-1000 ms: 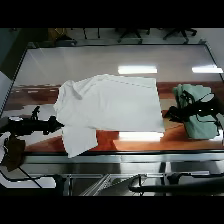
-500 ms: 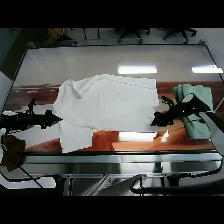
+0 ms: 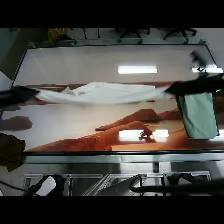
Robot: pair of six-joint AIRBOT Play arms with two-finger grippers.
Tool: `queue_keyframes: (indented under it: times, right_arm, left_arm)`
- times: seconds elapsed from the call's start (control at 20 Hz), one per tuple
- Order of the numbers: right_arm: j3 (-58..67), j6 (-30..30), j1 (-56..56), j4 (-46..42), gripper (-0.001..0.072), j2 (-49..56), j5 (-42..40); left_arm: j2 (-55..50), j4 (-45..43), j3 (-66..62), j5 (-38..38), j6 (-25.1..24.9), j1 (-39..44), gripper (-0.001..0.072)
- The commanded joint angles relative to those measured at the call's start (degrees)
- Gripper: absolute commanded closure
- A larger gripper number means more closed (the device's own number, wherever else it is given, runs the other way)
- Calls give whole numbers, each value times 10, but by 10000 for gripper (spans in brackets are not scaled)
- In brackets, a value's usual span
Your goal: Fold the shirts.
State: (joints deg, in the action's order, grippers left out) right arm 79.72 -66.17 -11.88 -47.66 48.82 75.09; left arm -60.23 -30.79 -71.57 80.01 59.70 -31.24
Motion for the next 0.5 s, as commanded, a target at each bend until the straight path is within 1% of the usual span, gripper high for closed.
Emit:
queue_keyframes:
  times: [0.0,0.1,0.2,0.3,0.35,0.4,0.45]
  right_arm:
    - [143,2,-37,18,692,-108,-88]
    - [197,2,-44,14,691,-141,-151]
    - [236,2,-46,8,690,-157,-190]
    - [255,2,-46,-2,690,-156,-193]
    - [255,1,-46,-12,690,-151,-187]
    - [255,-8,-46,-19,690,-140,-172]
    - [254,-14,-46,-18,690,-123,-150]
  left_arm:
    - [116,99,-144,3,4,-43,695]
    - [147,98,-225,-5,12,-64,695]
    - [150,92,-312,-6,32,-69,695]
    - [125,61,-395,-8,65,-69,695]
    - [106,31,-435,-6,79,-69,695]
    - [87,0,-463,-2,94,-69,695]
    - [66,-17,-477,9,96,-69,695]
